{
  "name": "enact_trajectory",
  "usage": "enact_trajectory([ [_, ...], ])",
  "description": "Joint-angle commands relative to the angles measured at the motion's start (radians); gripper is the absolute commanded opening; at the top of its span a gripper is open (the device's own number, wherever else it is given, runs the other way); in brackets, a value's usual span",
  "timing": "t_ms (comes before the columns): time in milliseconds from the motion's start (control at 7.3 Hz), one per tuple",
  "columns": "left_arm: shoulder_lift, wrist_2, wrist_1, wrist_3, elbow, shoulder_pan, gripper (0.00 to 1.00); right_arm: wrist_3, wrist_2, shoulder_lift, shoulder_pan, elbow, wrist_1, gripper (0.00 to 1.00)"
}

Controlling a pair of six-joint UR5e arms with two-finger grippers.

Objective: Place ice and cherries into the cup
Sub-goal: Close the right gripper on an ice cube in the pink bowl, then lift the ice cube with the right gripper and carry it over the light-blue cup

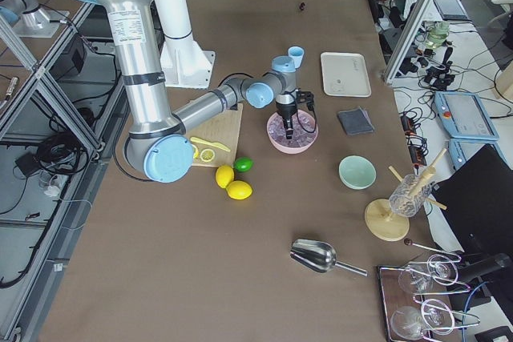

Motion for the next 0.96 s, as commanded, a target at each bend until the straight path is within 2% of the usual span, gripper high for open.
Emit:
enact_trajectory([
  [0, 0.0, 0.0, 0.0, 0.0, 0.002, 0.0, 0.98, -0.007, 0.048, 0.006, 0.047, 0.028, -0.017, 0.0],
  [274, 0.0, 0.0, 0.0, -0.003, -0.001, 0.0, 0.98, -0.007, 0.07, 0.042, 0.101, 0.064, -0.05, 0.0],
  [548, 0.0, -0.009, 0.0, -0.006, -0.009, 0.0, 0.98, 0.007, 0.078, 0.199, 0.132, 0.058, -0.124, 0.0],
  [822, -0.001, -0.011, 0.008, -0.006, -0.009, 0.002, 0.98, 0.071, 0.072, 0.345, 0.135, 0.032, -0.13, 0.0],
])
